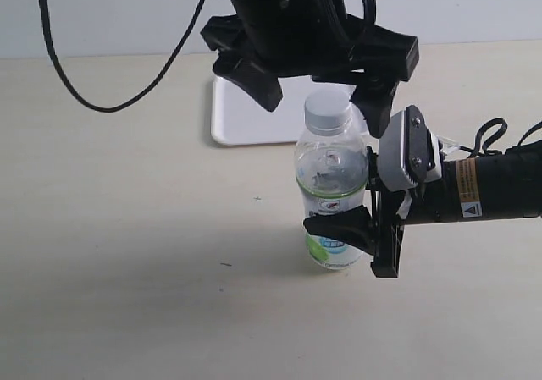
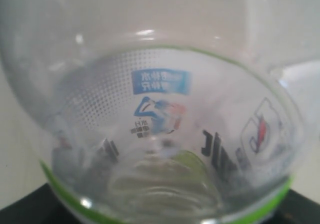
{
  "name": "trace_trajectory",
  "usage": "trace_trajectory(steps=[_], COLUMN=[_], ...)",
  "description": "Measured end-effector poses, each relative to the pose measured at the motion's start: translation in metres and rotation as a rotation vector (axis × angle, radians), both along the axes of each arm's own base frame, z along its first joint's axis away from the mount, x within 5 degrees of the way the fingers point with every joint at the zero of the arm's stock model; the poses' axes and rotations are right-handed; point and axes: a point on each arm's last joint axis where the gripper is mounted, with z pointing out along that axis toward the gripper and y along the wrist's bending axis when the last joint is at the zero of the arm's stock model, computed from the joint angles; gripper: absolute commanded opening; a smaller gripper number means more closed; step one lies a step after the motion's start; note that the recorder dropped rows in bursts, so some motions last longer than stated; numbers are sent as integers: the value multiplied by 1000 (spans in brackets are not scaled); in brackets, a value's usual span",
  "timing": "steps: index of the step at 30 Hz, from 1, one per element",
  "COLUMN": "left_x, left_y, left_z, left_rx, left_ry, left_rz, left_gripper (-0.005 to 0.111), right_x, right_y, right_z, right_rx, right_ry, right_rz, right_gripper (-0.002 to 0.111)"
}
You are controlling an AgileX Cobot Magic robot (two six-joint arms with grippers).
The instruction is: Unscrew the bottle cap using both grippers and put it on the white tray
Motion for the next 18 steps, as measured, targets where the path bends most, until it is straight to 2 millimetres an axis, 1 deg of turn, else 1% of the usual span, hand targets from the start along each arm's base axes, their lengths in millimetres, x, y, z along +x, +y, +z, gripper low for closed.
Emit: trace_trajectory(steps=[2,9,11,15,18], left_x=[0,0,1,3,4], left_y=[0,0,0,-1,-3], left_z=[0,0,0,1,2], left_rx=[12,71,83,88,83], left_ry=[-30,-174,-210,-283,-316], left_rz=[-77,-445,-527,-637,-668], left_gripper=[104,104,104,104,104], right_x=[0,0,0,0,0], right_y=[0,0,0,0,0], right_z=[0,0,0,0,0], right_rx=[3,9,9,11,11], right_ry=[7,24,26,28,29], right_rz=[-4,-14,-15,-17,-18], right_gripper=[0,0,0,0,0])
